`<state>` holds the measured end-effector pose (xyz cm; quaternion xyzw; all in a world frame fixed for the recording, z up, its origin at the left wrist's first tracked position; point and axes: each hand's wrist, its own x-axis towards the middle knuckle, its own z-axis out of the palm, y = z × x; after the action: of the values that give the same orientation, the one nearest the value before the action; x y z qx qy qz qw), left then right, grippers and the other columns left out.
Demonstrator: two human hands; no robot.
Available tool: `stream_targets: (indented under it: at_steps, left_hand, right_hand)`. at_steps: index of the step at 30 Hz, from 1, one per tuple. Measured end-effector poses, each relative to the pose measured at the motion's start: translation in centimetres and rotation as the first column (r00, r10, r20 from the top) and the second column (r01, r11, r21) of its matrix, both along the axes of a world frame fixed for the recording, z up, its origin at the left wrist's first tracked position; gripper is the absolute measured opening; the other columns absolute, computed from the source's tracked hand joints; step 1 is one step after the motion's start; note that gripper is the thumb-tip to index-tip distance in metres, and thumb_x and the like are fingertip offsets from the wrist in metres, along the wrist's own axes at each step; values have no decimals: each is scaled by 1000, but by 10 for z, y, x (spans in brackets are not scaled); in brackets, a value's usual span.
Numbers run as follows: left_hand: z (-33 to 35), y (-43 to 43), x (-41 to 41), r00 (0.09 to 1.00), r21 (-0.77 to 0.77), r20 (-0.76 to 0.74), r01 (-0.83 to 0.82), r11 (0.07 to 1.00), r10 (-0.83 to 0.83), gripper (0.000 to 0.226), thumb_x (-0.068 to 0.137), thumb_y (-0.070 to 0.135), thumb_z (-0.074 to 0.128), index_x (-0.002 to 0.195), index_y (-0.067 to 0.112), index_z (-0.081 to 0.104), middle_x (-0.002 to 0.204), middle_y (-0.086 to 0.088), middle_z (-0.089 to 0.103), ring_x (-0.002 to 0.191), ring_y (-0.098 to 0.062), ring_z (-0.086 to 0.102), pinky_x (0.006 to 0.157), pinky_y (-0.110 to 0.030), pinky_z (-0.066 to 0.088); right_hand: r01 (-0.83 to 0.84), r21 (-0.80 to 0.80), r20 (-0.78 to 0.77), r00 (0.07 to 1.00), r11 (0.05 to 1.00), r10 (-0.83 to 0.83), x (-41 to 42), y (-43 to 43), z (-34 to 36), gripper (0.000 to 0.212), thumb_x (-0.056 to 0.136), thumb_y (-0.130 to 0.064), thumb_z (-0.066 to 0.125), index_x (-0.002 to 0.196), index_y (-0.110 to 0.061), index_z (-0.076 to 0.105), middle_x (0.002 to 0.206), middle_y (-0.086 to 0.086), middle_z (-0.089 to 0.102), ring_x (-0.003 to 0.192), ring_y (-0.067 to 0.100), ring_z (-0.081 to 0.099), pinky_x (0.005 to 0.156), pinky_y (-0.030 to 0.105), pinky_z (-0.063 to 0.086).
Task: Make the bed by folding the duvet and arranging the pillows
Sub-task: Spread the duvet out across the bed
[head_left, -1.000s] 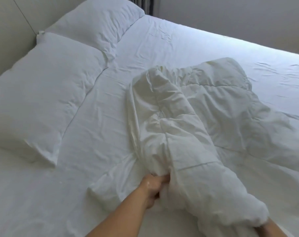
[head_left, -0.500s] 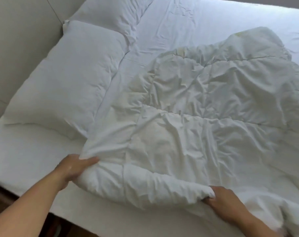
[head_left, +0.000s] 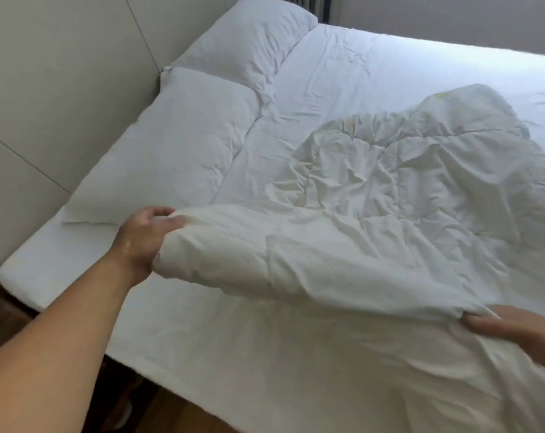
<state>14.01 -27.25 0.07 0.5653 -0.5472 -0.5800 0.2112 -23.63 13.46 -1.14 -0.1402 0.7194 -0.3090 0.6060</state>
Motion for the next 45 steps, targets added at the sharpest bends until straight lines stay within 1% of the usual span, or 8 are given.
stream_targets:
  at_steps: [5, 11, 21, 25, 29, 34, 39, 45]
  left_hand:
    - [-41, 11, 10, 955, 249, -71, 296, 922, -288, 98, 48, 63, 91, 134, 29, 57, 127, 6, 70, 123, -24, 60, 105, -53, 43]
    - [-145, 44, 16, 808, 301, 238, 466, 832, -538, 48, 71, 35, 88, 116, 33, 71, 110, 11, 74, 107, -14, 68, 95, -41, 56]
    - [-70, -74, 46, 886, 540, -208, 457, 707, -414, 43, 68, 18, 87, 105, -1, 76, 113, -19, 74, 92, -29, 75, 69, -36, 62]
    - [-82, -109, 80, 946, 435, -266, 288, 853, -183, 85, 45, 47, 97, 120, 16, 73, 131, -6, 68, 114, -21, 67, 96, -44, 53]
    - [-115, -67, 94, 863, 397, -30, 474, 786, -505, 70, 59, 36, 94, 121, 23, 64, 114, 8, 75, 108, -12, 68, 104, -40, 48]
    - [-129, -38, 71, 877, 568, -174, 461, 682, -448, 47, 86, 20, 78, 129, 9, 64, 123, -10, 72, 114, -28, 69, 100, -47, 52]
    - [-121, -114, 88, 716, 483, 365, 401, 778, -595, 57, 74, 39, 84, 120, 6, 70, 109, -12, 76, 98, -30, 74, 90, -42, 57]
    - [-177, -100, 147, 354, 459, 683, 473, 752, -639, 110, 70, 61, 79, 155, 22, 22, 147, -12, 47, 125, -35, 53, 101, -47, 49]
  right_hand:
    - [-94, 105, -574, 807, 990, 138, 63, -36, -33, 54, 84, -70, 53, 85, -20, 74, 80, -5, 74, 78, 16, 69, 79, 38, 52]
    - [-29, 113, -903, 414, 993, 115, 115, -43, -107, 25, 80, -22, 76, 103, -27, 67, 107, -7, 64, 92, 14, 65, 75, 37, 54]
    - [-449, 344, -825, 276, 825, 494, 242, -140, -150, 89, 55, -70, 63, 134, -31, 53, 138, 1, 54, 128, 29, 51, 101, 54, 36]
    - [-377, 32, -695, 657, 926, 292, 238, -182, -124, 18, 78, -44, 47, 70, -29, 52, 75, -7, 67, 76, 24, 64, 68, 40, 46]
    - [-37, -192, -97, 995, 981, 19, 222, -197, -84, 23, 90, -32, 66, 105, -18, 76, 105, -3, 77, 95, 14, 73, 79, 29, 57]
    - [255, -158, 90, 966, 954, -243, 211, -197, -65, 50, 61, -59, 81, 89, -18, 81, 91, 10, 79, 80, 23, 76, 69, 31, 61]
    - [-238, 63, -566, 791, 969, 231, 227, -195, -109, 26, 79, -59, 74, 88, -35, 67, 80, -11, 72, 75, 6, 67, 71, 27, 53]
    - [-495, 423, -449, 613, 759, 650, 266, -175, -167, 94, 65, -99, 28, 130, -37, 54, 130, -15, 54, 119, 13, 53, 104, 35, 41]
